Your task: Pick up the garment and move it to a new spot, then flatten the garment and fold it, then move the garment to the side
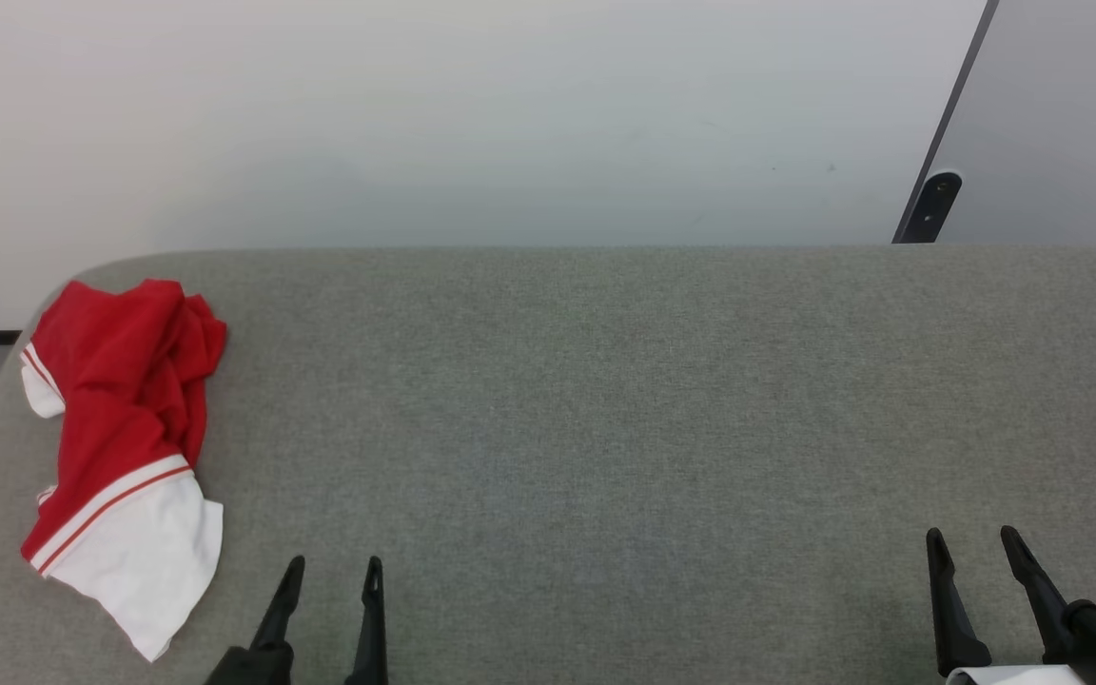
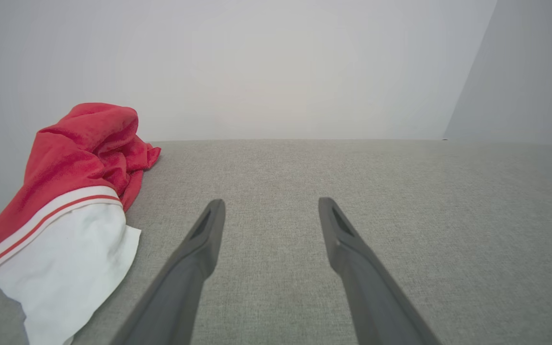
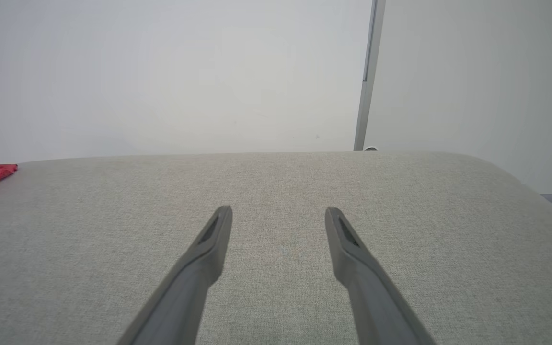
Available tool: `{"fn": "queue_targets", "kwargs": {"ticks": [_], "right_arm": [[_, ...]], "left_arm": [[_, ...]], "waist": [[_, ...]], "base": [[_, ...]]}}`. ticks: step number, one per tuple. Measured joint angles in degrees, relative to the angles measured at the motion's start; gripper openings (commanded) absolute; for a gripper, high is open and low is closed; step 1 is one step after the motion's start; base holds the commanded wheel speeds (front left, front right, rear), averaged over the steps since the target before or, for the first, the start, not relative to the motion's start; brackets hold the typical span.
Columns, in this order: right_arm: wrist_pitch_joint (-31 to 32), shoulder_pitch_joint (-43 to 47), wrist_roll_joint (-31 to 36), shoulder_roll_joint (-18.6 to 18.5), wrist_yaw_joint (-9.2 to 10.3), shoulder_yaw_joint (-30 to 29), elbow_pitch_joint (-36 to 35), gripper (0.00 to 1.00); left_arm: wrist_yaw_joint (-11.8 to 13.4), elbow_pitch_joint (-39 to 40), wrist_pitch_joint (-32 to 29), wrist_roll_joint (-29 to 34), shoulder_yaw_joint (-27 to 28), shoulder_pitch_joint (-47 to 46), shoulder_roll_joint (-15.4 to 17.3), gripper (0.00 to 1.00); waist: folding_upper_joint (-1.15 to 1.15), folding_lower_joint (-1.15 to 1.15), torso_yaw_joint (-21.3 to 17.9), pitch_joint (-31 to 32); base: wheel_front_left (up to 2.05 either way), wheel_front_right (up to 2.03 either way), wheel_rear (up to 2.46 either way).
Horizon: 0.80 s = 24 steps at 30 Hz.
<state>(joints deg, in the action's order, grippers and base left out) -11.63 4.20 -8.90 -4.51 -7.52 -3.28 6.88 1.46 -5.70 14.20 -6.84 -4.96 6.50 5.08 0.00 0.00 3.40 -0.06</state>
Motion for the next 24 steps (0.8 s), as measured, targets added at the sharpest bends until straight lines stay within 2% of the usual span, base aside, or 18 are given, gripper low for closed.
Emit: {"fn": "queue_targets", "kwargs": {"ticks": [7, 12, 17, 24], "right_arm": [[-0.8, 0.4, 2.1, 0.2, 0.0, -0.2, -0.1, 1.0], [-1.0, 0.9, 2.4, 0.5, 0.0, 0.0, -0.2, 1.0], [-0.6, 1.6, 2.3, 0.7, 0.0, 1.4, -0.4, 1.0], [0.6, 0.7, 2.3, -0.6, 0.0, 4.9, -0.9, 1.0]], "left_arm": [[-0.4, 0.3, 0.7, 2.8, 0.0, 0.6, -0.3, 1.0], [-0.1, 0.0, 0.9, 3.1, 0.7, 0.6, -0.9, 1.0], [0.1, 0.1, 0.9, 2.3, 1.5, 0.9, -1.2, 1.0], [0.4, -1.0, 0.9, 1.9, 1.3, 1.2, -1.7, 1.0]], "waist": [[0.0, 0.0, 0.3, 0.3], [0.0, 0.0, 1.9, 0.4], [0.0, 0.0, 5.1, 0.6], [0.0, 0.0, 12.1, 0.4]], "base": [[0.0, 0.0, 0.0], [0.0, 0.0, 0.0], [0.0, 0.0, 0.0], [0.0, 0.0, 0.0]]}}
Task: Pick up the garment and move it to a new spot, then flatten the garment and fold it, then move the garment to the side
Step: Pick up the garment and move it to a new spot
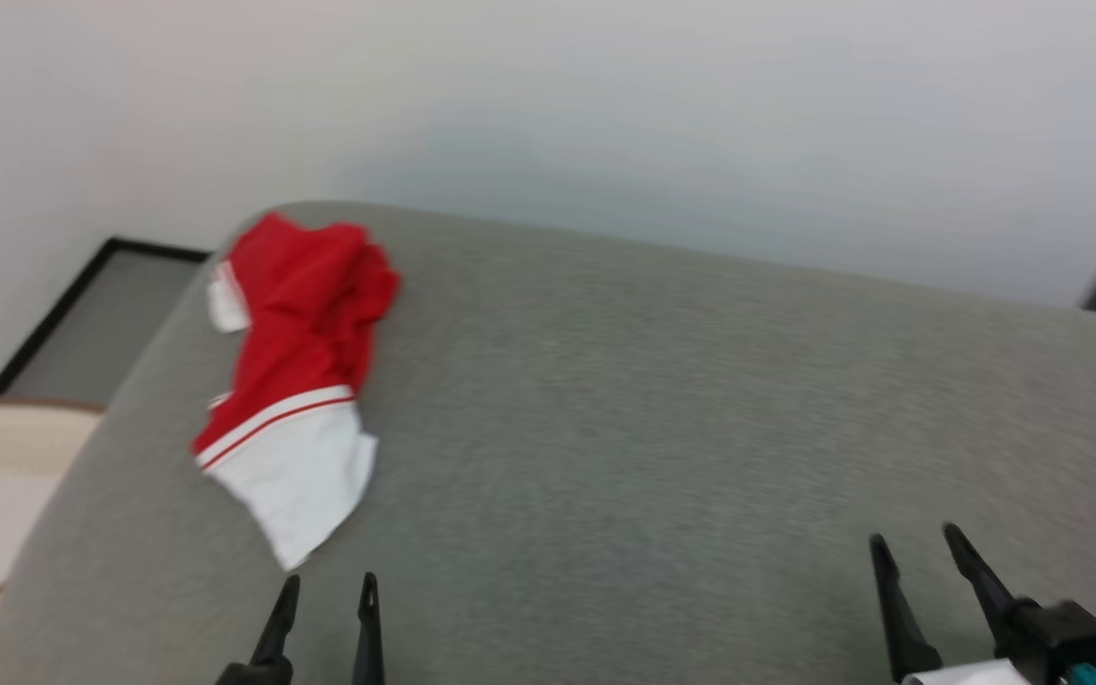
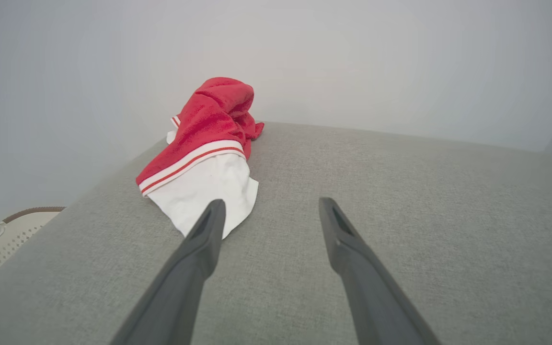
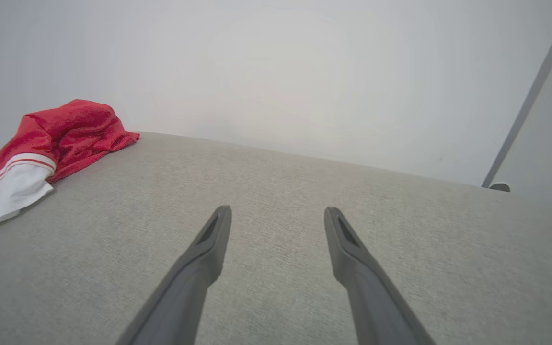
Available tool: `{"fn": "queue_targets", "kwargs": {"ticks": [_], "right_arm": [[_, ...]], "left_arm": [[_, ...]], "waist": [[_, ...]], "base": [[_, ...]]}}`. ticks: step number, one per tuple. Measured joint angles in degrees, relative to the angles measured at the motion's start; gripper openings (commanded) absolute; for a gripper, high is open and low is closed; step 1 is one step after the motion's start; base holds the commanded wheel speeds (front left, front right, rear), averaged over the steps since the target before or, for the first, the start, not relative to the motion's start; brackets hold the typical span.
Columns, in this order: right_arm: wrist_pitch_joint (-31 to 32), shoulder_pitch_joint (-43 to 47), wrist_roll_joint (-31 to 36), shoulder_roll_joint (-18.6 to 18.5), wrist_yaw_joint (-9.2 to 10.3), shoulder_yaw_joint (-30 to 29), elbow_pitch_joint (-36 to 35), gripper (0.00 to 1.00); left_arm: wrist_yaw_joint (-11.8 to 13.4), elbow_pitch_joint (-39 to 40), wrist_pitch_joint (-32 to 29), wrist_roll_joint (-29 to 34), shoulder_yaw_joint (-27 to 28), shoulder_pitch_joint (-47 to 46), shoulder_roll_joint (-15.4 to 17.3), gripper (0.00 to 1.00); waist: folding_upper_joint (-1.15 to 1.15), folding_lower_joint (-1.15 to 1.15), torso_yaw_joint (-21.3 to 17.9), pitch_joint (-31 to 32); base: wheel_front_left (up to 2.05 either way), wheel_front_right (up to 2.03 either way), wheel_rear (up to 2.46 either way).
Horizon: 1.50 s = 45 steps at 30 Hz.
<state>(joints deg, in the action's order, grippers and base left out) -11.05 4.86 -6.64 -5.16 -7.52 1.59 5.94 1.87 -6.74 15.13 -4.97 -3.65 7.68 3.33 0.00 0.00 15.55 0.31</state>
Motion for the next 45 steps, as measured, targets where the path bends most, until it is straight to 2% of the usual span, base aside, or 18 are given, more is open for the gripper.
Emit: {"fn": "queue_targets", "kwargs": {"ticks": [5, 12, 20, 23, 28, 32, 36, 41, 45], "right_arm": [[0.6, -2.2, -0.3, -1.0, 0.0, 4.0, 0.1, 1.0], [2.0, -11.0, -2.2, -3.5, -0.01, 14.0, 2.4, 1.0], [1.4, -18.8, -6.3, -5.7, -0.01, 23.9, 7.6, 1.0], [0.4, -20.0, -7.4, -6.3, -0.01, 25.5, 9.3, 1.0], [-0.6, -20.6, -8.6, -7.2, -0.01, 26.5, 10.8, 1.0], [-1.4, -20.3, -8.9, -7.0, -0.01, 25.0, 11.1, 1.0], [-1.7, -18.2, -8.1, -6.6, -0.01, 22.7, 10.6, 1.0], [-1.7, -14.5, -5.5, -5.2, 0.0, 18.6, 7.9, 1.0], [-0.1, -14.4, -3.3, -4.5, -0.01, 18.3, 4.0, 1.0]], "left_arm": [[0.5, -0.8, 0.0, -1.1, 0.7, 0.3, -0.2, 1.0], [4.2, 3.0, 0.0, -5.2, 4.1, 3.1, -0.3, 1.0], [9.1, 7.3, 0.0, -9.9, 3.7, 5.9, -0.4, 1.0], [10.8, 8.5, 0.0, -10.8, 3.2, 6.9, -0.4, 1.0], [11.6, 9.4, 0.0, -11.0, 2.2, 7.5, -0.4, 1.0], [9.0, 9.1, 0.0, -10.1, 1.5, 6.0, -0.4, 1.0], [4.1, 7.0, 0.0, -7.5, 1.8, -1.4, 0.3, 1.0], [-2.0, 1.6, 0.0, -4.9, 1.4, -17.9, 4.3, 1.0], [-4.2, -4.2, 0.0, -4.6, 4.2, -31.4, 8.8, 1.0]], "waist": [[0.0, 0.0, 6.0, -0.3], [0.0, 0.0, 12.5, -1.8], [0.0, 0.0, 15.3, -5.1], [0.0, 0.0, 15.8, -5.6], [0.0, 0.0, 15.7, -5.4], [0.0, 0.0, 15.4, -5.2], [0.0, 0.0, 14.9, -5.3], [0.0, 0.0, 13.9, -5.9], [0.0, 0.0, 12.0, -6.5]], "base": [[0.0, 0.0, 0.0], [0.0, 0.0, 0.0], [-0.03, -0.03, -0.03], [-0.11, -0.11, -0.11], [-0.02, -0.02, -0.02], [0.0, 0.0, 0.0], [0.0, 0.0, 0.0], [0.0, 0.0, 0.0], [0.0, 0.0, 0.0]]}}
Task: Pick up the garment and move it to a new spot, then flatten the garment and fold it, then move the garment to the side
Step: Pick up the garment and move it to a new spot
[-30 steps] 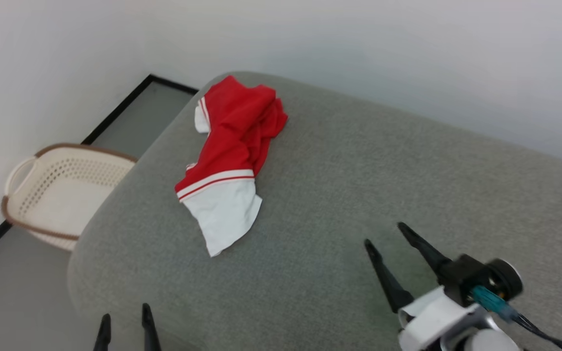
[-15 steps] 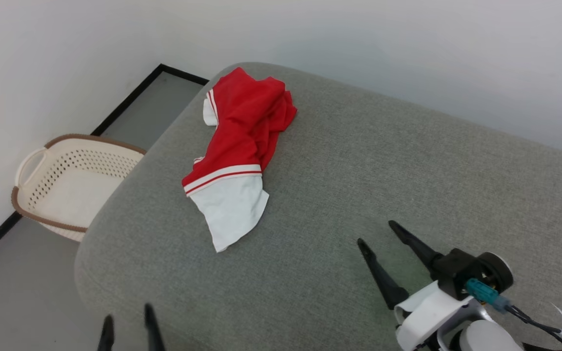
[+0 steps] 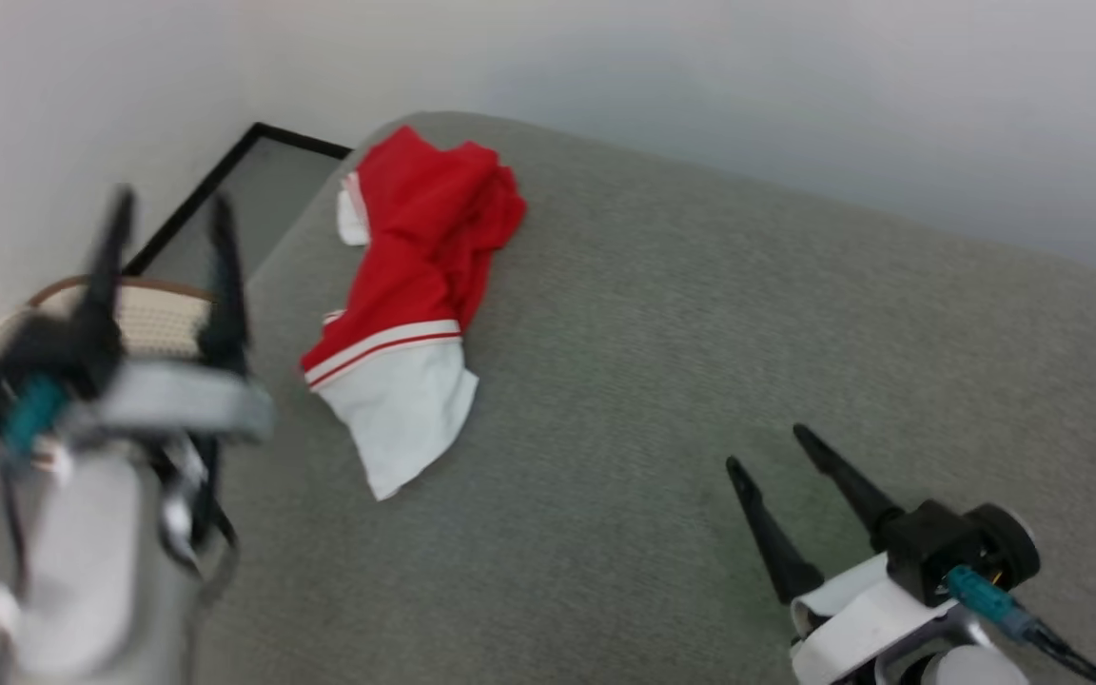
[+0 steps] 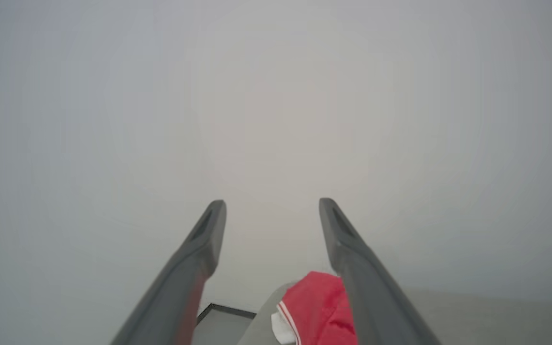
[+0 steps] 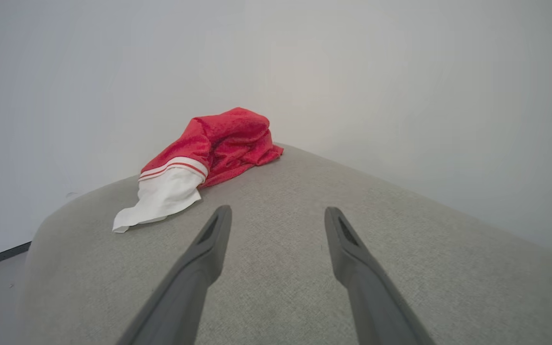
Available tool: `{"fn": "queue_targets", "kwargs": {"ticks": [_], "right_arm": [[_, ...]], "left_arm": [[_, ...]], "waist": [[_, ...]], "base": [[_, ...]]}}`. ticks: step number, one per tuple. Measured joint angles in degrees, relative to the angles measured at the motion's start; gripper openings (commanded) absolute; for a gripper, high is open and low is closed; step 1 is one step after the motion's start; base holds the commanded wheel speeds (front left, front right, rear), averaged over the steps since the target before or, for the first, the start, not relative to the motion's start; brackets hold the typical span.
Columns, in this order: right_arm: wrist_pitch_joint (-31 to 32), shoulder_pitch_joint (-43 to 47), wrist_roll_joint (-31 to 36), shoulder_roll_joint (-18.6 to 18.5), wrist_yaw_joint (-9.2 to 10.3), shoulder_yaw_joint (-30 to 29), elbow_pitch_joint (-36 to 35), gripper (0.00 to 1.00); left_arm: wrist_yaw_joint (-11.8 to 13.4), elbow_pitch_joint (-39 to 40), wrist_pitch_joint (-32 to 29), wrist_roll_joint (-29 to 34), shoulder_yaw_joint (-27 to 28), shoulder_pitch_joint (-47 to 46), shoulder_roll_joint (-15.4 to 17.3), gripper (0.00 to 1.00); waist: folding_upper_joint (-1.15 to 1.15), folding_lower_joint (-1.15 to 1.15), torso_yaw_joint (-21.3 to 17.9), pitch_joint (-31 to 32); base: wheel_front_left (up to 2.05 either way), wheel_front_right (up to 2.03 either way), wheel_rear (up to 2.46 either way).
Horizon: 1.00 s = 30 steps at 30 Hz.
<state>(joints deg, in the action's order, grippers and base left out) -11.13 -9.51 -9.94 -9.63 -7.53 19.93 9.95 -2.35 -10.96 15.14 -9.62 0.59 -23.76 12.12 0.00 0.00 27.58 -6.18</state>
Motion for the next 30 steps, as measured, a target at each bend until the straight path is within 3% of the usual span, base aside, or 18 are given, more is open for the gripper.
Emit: {"fn": "queue_targets", "kwargs": {"ticks": [9, 11, 14, 17, 21, 27, 30], "right_arm": [[0.0, -3.0, 1.1, -0.2, 0.0, -2.2, -4.2, 1.0], [-0.5, -3.6, 1.2, 0.3, 0.0, -2.4, -4.2, 1.0], [-1.2, -4.0, 1.2, 1.0, 0.0, -2.4, -3.7, 1.0], [-1.8, -4.2, 1.2, 1.3, 0.0, -1.7, -3.3, 1.0], [-2.0, -4.5, 1.3, 0.9, 0.0, -1.8, -3.3, 1.0], [-1.4, -6.7, 1.7, 0.2, 0.0, -1.4, -5.6, 1.0], [-1.0, -7.4, 2.1, 0.0, 0.0, -1.2, -6.7, 1.0]], "left_arm": [[-3.8, -28.6, -2.8, -2.0, 1.6, -24.2, 10.0, 1.0], [-4.4, -35.2, -7.0, -3.8, 1.3, -27.9, 11.6, 1.0], [-4.8, -43.9, -18.1, -7.5, -1.9, -31.0, 12.1, 1.0], [-5.1, -46.5, -28.8, -12.6, -8.4, -32.1, 12.5, 1.0], [-5.1, -46.2, -37.4, -20.2, -13.2, -32.9, 14.9, 1.0], [-5.1, -50.1, -38.4, -20.0, -17.7, -34.8, 19.8, 1.0], [-4.6, -53.3, -37.1, -19.0, -18.4, -36.5, 20.2, 1.0]], "waist": [[0.0, 0.0, -7.1, -4.4], [0.0, 0.0, -9.4, -5.8], [0.0, 0.0, -12.9, -7.8], [0.0, 0.0, -16.1, -9.6], [0.0, 0.0, -19.6, -12.1], [0.0, 0.0, -22.8, -16.4], [0.0, 0.0, -24.1, -18.6]], "base": [[0.0, 0.0, 0.0], [0.0, 0.0, 0.0], [0.0, 0.0, 0.0], [0.0, 0.0, 0.0], [0.0, 0.0, 0.0], [0.0, 0.0, 0.0], [0.0, 0.0, 0.0]]}}
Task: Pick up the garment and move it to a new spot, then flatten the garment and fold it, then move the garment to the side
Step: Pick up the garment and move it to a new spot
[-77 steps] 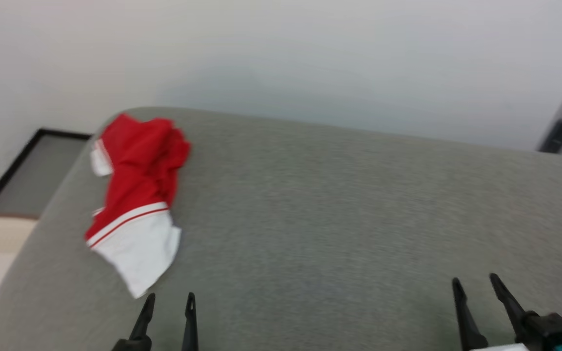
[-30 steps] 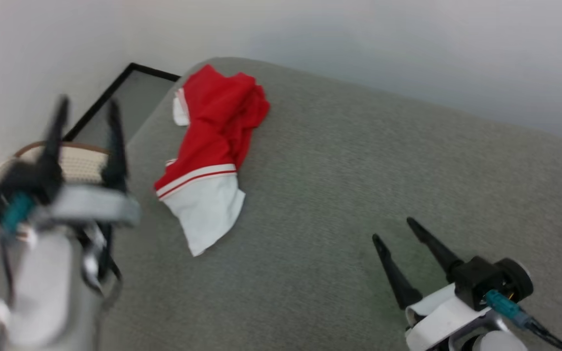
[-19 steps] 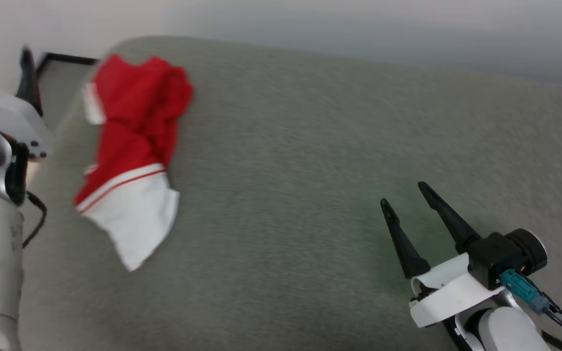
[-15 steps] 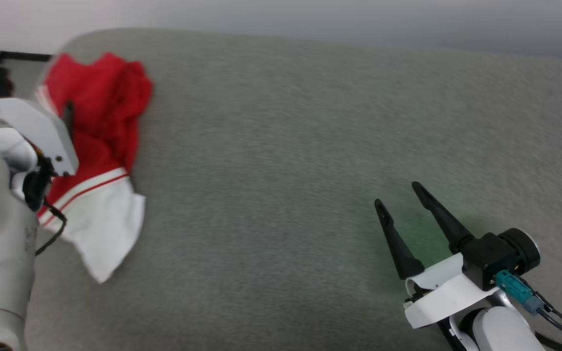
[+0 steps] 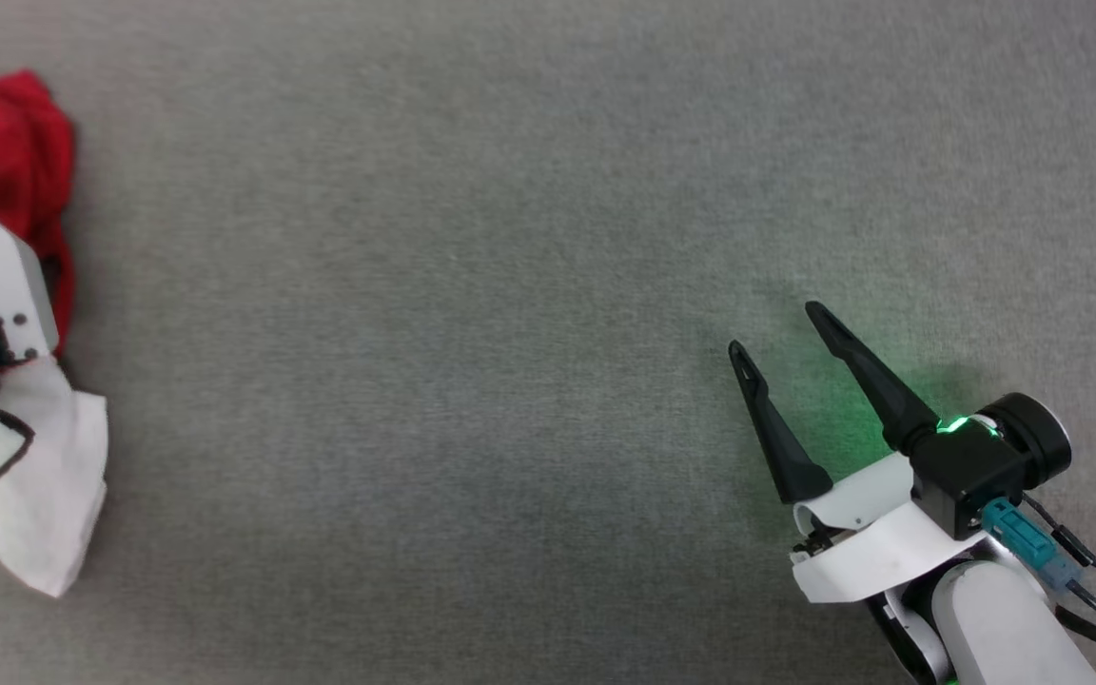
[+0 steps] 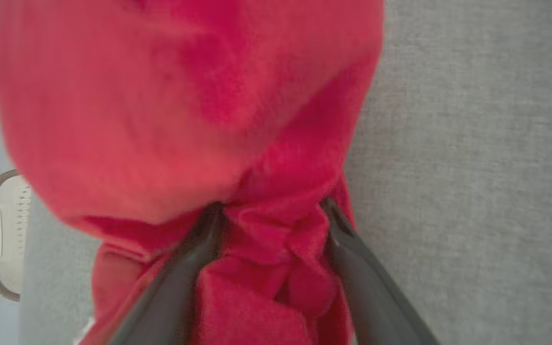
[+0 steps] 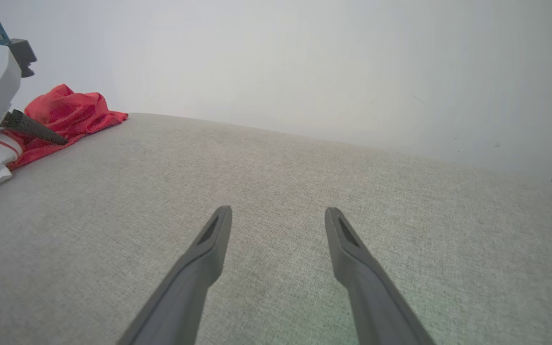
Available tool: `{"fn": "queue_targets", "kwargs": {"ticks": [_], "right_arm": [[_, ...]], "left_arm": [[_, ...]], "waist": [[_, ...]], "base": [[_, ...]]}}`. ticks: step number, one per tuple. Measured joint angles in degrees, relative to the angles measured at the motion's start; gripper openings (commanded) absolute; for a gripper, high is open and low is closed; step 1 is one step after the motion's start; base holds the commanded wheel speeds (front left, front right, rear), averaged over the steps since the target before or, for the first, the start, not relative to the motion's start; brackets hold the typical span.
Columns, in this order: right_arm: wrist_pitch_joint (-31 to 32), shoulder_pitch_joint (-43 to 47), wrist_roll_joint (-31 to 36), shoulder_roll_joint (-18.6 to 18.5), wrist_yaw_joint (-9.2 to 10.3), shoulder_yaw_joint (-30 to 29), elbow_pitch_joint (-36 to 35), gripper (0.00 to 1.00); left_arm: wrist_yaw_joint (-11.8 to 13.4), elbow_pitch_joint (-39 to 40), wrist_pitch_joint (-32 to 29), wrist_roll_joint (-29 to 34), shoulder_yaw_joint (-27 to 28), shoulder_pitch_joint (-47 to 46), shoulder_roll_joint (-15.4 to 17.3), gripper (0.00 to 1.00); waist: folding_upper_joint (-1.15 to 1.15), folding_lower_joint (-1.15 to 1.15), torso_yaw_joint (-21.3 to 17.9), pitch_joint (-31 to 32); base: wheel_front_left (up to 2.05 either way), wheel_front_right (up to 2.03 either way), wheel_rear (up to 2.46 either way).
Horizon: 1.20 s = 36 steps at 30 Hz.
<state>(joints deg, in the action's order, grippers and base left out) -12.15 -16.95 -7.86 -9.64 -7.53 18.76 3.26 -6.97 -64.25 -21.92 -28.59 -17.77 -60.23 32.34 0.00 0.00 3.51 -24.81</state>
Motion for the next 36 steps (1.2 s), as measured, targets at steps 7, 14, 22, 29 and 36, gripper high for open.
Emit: {"fn": "queue_targets", "kwargs": {"ticks": [7, 14, 22, 29, 36], "right_arm": [[0.3, 0.1, 0.7, 0.5, 0.0, 0.3, -1.8, 1.0], [0.6, 0.2, 0.7, 0.5, 0.0, 0.8, -2.4, 1.0], [0.2, 0.3, -0.1, 1.0, 0.0, 1.0, -1.3, 1.0], [-0.9, 1.8, -1.2, 2.7, 0.0, -0.2, 0.4, 1.0], [-2.0, 3.6, -2.1, 4.6, 0.0, -1.6, 2.2, 1.0]], "left_arm": [[0.2, -5.1, -1.7, -1.7, 0.9, -2.8, 0.3, 1.0], [0.2, -5.9, 0.1, -2.1, 0.0, -3.1, 0.8, 0.0], [-0.1, -5.4, 12.2, -1.5, -1.9, -2.0, -0.9, 0.0], [-0.5, 0.9, 15.3, -2.2, -7.8, -5.2, -5.7, 0.0], [-0.5, 11.7, 15.8, -4.0, -19.8, -8.2, -8.6, 0.0]], "waist": [[0.0, 0.0, -2.4, -3.9], [0.0, 0.0, -3.2, -4.7], [0.0, 0.0, -2.9, -1.4], [0.0, 0.0, -3.3, 2.9], [0.0, 0.0, -5.9, 5.5]], "base": [[0.0, 0.0, 0.0], [0.0, 0.0, 0.0], [0.0, 0.0, 0.0], [0.0, 0.0, 0.0], [0.0, 0.0, 0.0]]}}
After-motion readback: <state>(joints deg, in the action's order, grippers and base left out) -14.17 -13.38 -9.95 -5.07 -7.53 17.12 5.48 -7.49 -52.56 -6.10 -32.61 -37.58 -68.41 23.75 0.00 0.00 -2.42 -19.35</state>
